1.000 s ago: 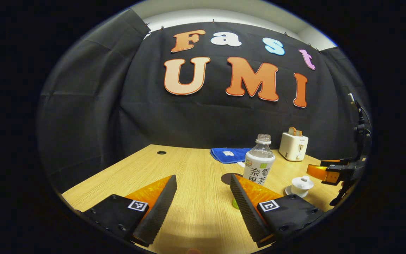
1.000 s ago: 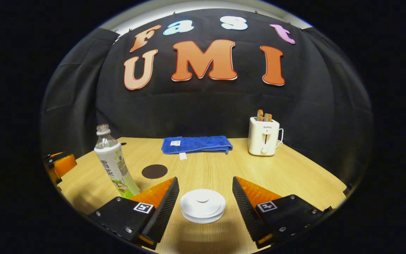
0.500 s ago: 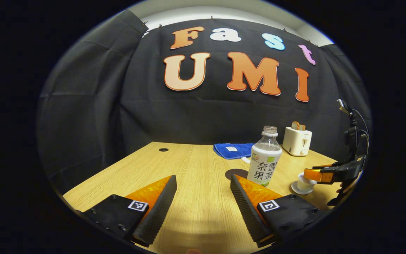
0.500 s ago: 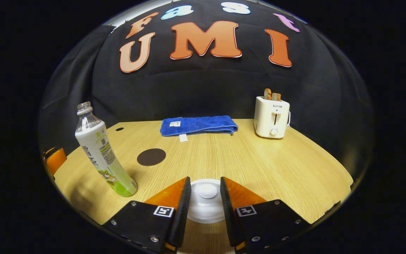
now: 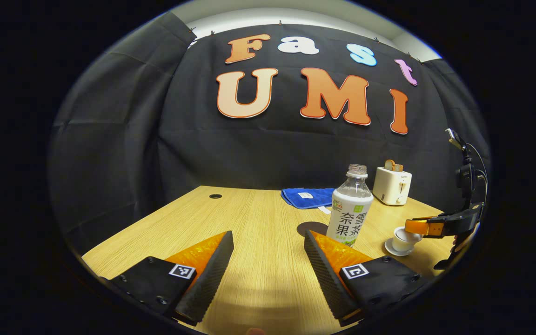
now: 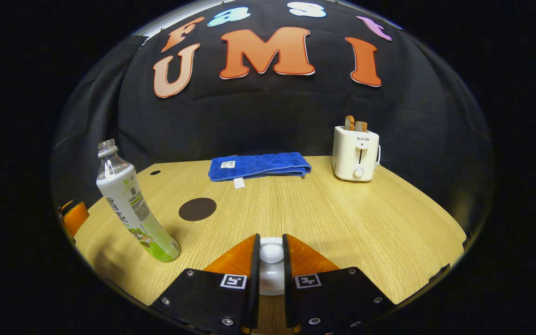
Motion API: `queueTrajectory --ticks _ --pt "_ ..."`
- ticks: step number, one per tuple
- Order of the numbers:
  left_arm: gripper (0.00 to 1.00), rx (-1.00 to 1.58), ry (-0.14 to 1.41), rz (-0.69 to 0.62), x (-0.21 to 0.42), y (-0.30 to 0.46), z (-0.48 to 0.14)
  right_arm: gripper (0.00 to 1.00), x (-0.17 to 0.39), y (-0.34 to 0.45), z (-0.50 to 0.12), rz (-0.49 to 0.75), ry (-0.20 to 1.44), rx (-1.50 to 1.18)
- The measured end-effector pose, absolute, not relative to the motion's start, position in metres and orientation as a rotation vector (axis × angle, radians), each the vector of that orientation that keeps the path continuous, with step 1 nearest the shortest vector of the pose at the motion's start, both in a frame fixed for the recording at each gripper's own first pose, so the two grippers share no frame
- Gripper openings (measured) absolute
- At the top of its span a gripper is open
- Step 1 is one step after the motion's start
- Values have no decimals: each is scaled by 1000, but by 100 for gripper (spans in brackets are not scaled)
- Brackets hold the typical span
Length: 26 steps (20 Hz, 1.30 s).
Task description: Open the teacup lid with one hand, grasp the water bottle and pour water into the teacup with the other hand; after pouring, place the water bottle on the coaster and then close the teacup lid.
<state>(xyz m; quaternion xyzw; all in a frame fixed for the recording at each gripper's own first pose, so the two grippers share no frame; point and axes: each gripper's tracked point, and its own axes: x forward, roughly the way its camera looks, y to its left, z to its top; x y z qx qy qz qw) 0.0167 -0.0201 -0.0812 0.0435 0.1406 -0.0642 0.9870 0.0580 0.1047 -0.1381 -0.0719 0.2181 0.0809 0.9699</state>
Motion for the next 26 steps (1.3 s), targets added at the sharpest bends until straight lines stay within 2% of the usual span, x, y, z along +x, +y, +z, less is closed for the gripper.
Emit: queueTrajectory --ticks 6,17,21,26 --pt "98 83 265 -181 9 -45 -76 23 47 84 -107 137 370 -143" --pt "98 70 291 -359 10 -129 -98 23 28 -12 -101 -44 368 -102" --pt "98 93 351 -381 20 -150 -127 23 22 -42 -104 -101 379 -78" --pt "99 106 386 -332 41 -150 -144 23 17 -69 -111 -150 399 -56"
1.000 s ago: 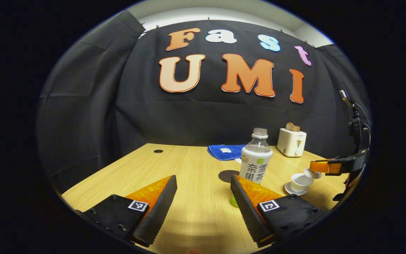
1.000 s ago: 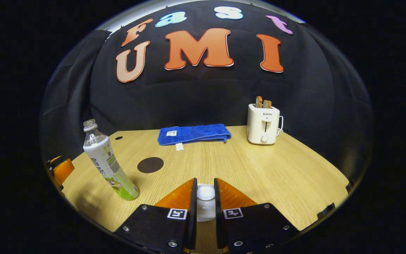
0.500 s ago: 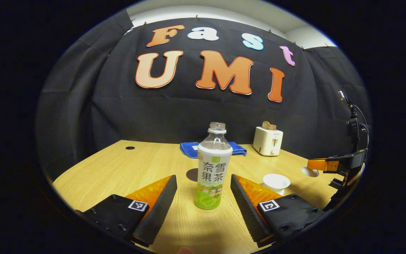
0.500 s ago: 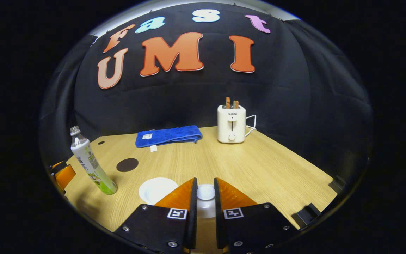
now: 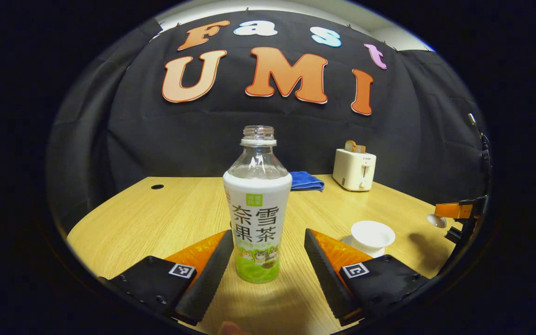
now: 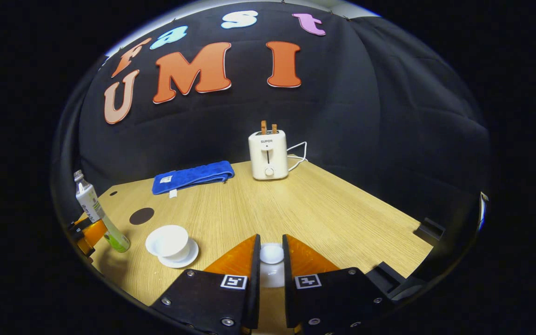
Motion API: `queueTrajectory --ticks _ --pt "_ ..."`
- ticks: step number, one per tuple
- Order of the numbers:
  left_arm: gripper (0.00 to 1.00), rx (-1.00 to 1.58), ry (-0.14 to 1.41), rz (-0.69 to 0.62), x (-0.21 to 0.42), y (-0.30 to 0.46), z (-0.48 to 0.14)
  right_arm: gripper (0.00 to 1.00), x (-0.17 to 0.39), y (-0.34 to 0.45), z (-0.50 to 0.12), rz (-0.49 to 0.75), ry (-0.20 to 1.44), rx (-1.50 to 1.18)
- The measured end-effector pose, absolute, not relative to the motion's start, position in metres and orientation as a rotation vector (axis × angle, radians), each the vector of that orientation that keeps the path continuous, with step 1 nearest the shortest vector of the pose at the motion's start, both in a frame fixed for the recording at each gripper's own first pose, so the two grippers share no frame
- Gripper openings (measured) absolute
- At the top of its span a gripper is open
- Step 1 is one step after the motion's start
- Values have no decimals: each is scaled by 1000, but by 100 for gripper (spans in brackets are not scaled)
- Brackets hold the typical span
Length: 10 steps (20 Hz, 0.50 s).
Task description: Open the teacup lid with one hand, grasp the water bottle and pour water into the teacup with the other hand; after pouring, place the water bottle on the coaster and then close the teacup lid.
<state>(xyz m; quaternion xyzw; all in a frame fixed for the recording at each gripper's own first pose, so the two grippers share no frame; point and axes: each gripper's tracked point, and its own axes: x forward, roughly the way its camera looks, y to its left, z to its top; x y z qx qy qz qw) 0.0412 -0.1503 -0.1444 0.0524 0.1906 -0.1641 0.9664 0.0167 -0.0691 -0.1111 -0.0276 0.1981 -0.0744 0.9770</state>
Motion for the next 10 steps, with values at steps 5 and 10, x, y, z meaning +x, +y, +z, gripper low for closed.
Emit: queueTrajectory --ticks 5,10 --pt "99 124 415 -294 53 -143 -158 23 17 -76 -118 -159 418 -47" --pt "96 132 425 -301 55 -142 -162 23 17 -73 -118 -152 425 -48"
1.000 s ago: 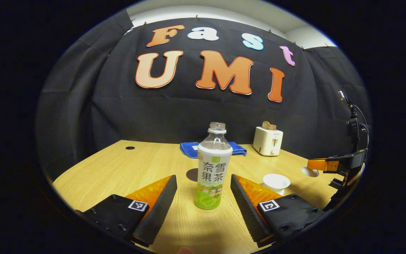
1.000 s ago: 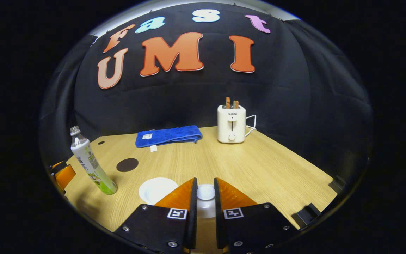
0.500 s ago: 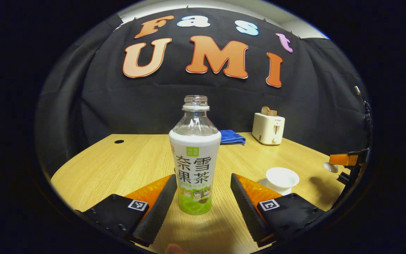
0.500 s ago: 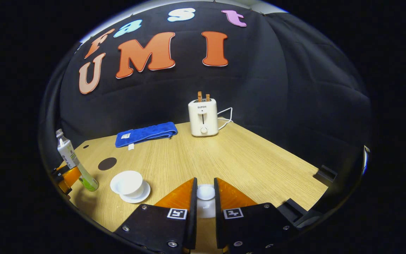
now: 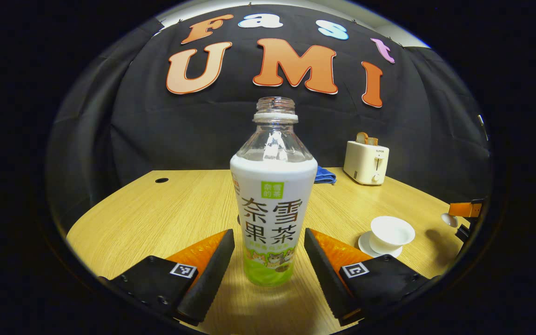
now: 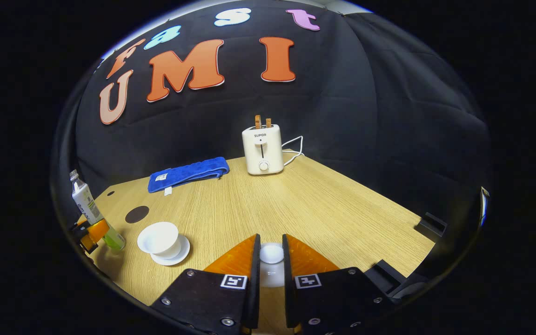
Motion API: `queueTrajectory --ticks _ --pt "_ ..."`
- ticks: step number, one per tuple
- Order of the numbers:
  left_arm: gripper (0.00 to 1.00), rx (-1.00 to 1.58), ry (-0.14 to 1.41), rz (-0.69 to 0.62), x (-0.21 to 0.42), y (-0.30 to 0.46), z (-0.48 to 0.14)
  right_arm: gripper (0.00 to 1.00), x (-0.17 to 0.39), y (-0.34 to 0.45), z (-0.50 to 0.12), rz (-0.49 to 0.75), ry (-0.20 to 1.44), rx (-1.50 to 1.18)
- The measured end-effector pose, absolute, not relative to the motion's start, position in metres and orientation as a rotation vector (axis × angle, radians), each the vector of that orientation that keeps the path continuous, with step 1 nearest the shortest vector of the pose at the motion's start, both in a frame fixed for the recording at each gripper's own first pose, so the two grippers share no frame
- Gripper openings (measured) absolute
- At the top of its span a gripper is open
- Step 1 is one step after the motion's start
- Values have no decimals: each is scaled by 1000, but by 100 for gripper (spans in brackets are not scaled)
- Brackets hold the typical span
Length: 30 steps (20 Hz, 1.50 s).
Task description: Open the teacup lid with one hand, grasp the water bottle and pour water into the teacup with the other hand; after pouring, place the water bottle on the coaster and then close the teacup lid.
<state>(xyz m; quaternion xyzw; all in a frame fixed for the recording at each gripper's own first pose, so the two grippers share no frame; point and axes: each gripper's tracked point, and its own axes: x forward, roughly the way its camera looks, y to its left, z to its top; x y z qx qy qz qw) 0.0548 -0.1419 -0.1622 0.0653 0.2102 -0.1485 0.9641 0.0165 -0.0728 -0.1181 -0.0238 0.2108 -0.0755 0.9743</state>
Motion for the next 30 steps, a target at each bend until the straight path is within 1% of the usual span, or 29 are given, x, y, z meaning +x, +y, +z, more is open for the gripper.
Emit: queueTrajectory --ticks 1,2,4,8,12,13,14,15,17,18,22,24,28,30 --pt "94 144 422 -298 53 -141 -160 23 16 -73 -119 -152 428 -49" --pt "81 151 407 -299 56 -144 -156 23 15 -72 -118 -153 428 -48" --pt "72 155 419 -300 52 -141 -158 23 13 -71 -118 -154 430 -48" --pt "72 222 399 -290 49 -132 -144 23 10 -67 -116 -151 427 -48" --pt "74 300 344 -333 45 -141 -121 23 8 -62 -115 -143 425 -44" --pt "71 303 340 -351 44 -144 -121 23 7 -61 -115 -140 426 -41" --pt "71 296 351 -359 43 -147 -125 23 7 -60 -115 -139 427 -39" --pt "69 292 373 -349 41 -144 -130 23 6 -60 -115 -138 428 -39" --pt "67 273 354 -354 41 -145 -120 23 3 -60 -113 -138 426 -43" --pt "65 290 352 -361 42 -147 -118 23 2 -61 -111 -140 422 -44" --pt "63 475 290 -396 48 -156 -97 23 1 -65 -107 -150 412 -32" --pt "64 592 253 -429 50 -167 -90 23 -2 -66 -108 -153 414 -29" --pt "63 842 195 -472 54 -181 -90 23 -6 -72 -107 -162 410 -21" --pt "64 924 191 -500 56 -190 -99 23 -8 -78 -107 -170 407 -14"
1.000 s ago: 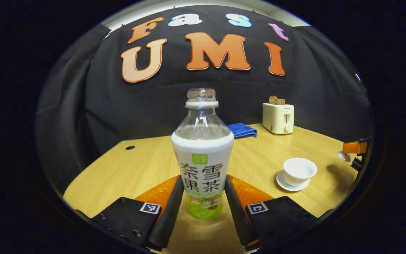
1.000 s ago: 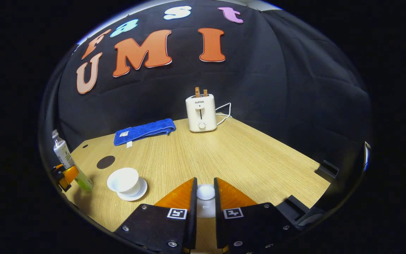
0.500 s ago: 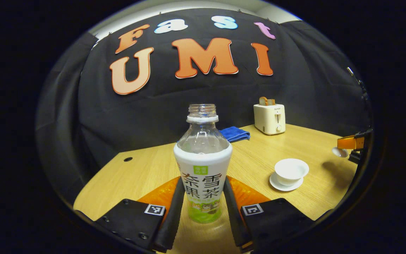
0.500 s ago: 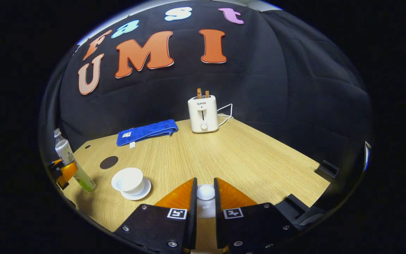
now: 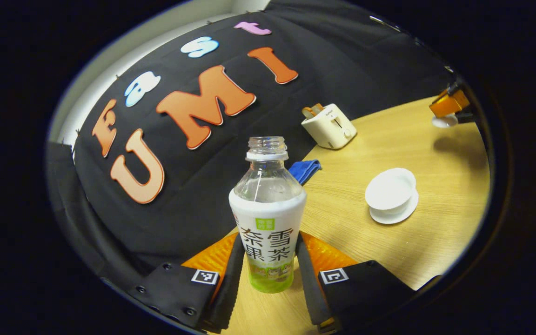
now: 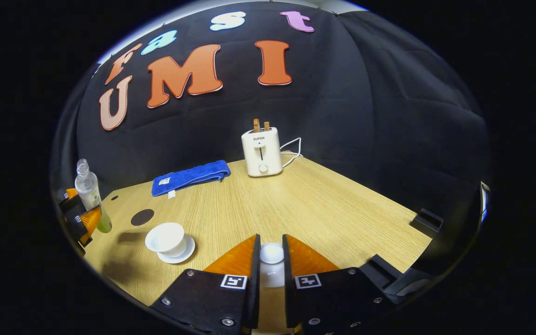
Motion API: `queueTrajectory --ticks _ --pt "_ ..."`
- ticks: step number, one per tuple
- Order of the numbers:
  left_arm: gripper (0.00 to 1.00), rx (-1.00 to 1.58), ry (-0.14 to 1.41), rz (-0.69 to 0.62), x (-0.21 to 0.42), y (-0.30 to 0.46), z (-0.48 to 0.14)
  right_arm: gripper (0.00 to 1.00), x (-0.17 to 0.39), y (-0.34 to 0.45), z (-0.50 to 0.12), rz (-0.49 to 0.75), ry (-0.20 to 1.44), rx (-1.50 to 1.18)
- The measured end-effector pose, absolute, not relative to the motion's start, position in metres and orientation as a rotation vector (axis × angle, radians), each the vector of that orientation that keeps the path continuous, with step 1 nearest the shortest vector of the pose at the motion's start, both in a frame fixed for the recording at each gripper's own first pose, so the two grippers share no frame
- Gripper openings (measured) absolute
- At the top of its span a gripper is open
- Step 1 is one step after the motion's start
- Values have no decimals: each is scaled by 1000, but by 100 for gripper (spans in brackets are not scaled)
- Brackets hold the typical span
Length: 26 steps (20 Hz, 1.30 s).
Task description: Open the teacup lid with one hand, grasp the water bottle and pour water into the teacup with the other hand; after pouring, place the water bottle on the coaster and then close the teacup lid.
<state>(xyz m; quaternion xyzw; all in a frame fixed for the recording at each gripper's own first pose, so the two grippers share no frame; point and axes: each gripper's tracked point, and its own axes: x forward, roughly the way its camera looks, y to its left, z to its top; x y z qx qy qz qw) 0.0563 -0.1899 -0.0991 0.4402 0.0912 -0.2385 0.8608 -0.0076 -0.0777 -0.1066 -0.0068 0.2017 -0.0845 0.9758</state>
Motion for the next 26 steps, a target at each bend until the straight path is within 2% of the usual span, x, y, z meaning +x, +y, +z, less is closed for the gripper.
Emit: queueTrajectory --ticks 17,18,19,20,23,25,26 --pt "63 1544 65 -659 66 -231 -141 23 -20 -101 -115 -221 425 16" --pt "63 1569 59 -671 66 -233 -143 19 -20 -101 -115 -223 426 18" --pt "63 1594 53 -682 65 -235 -143 23 -21 -103 -116 -225 428 21" --pt "63 1617 44 -690 66 -238 -144 23 -21 -103 -117 -227 430 23" --pt "69 1681 21 -704 63 -240 -140 23 -24 -104 -119 -229 437 27" --pt "63 1725 8 -713 63 -243 -140 23 -23 -104 -122 -229 441 29" --pt "63 1748 3 -718 64 -243 -142 23 -24 -105 -122 -229 442 31"
